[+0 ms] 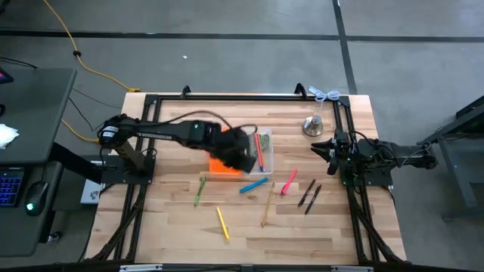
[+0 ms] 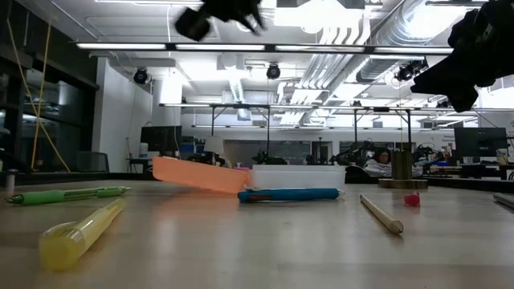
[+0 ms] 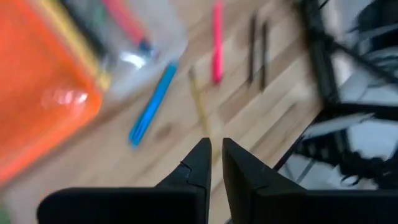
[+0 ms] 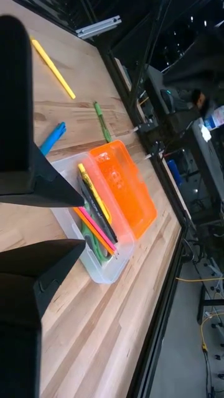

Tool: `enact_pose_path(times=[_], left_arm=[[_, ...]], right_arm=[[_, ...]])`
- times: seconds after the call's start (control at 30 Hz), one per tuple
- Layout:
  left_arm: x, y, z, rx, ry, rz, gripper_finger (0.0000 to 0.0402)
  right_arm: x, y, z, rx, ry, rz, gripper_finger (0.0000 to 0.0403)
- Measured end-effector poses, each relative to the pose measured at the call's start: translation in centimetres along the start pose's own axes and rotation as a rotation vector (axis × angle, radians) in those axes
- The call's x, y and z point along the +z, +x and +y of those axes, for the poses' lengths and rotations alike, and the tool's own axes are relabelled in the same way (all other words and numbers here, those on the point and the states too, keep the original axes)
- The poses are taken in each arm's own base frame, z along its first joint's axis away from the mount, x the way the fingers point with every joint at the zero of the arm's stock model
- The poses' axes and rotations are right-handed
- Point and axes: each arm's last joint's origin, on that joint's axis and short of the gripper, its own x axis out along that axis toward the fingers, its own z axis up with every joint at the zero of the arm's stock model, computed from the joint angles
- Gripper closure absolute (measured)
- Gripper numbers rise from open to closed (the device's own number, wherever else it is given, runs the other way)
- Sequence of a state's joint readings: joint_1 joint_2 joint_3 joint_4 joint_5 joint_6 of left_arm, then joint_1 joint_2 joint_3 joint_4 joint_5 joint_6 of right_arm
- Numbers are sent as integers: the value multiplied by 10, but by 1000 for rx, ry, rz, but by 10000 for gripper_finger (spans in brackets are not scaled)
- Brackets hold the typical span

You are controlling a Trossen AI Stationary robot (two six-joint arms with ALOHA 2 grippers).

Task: Pick & place school supplies into a supply box
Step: Put the green pen into the supply box

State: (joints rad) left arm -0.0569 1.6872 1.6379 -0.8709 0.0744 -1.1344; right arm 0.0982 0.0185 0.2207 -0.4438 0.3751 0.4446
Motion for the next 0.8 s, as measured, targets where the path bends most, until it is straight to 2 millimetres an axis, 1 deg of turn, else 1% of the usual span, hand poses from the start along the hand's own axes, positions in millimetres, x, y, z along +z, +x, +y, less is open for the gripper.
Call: enact_pose_path(times=[0.13,0.23,0.37,0.47,0.6,0.67,0.8], left_arm=[[-30,-6,2,107,-58,92,336],[-52,-8,9,246,-104,156,333],[-75,-14,17,415,-160,157,326],[-87,-19,22,525,-193,90,320],[-98,-23,27,612,-234,-8,313],[-102,-19,30,627,-242,-37,311],[-108,-8,40,675,-247,-38,311]], right_arm=[[0,0,0,0,0,0,332],[0,0,0,0,0,0,331],[0,0,0,0,0,0,332],[0,0,0,0,0,0,332],[0,0,0,0,0,0,331],[0,0,0,0,0,0,332],[0,0,0,1,0,0,332]])
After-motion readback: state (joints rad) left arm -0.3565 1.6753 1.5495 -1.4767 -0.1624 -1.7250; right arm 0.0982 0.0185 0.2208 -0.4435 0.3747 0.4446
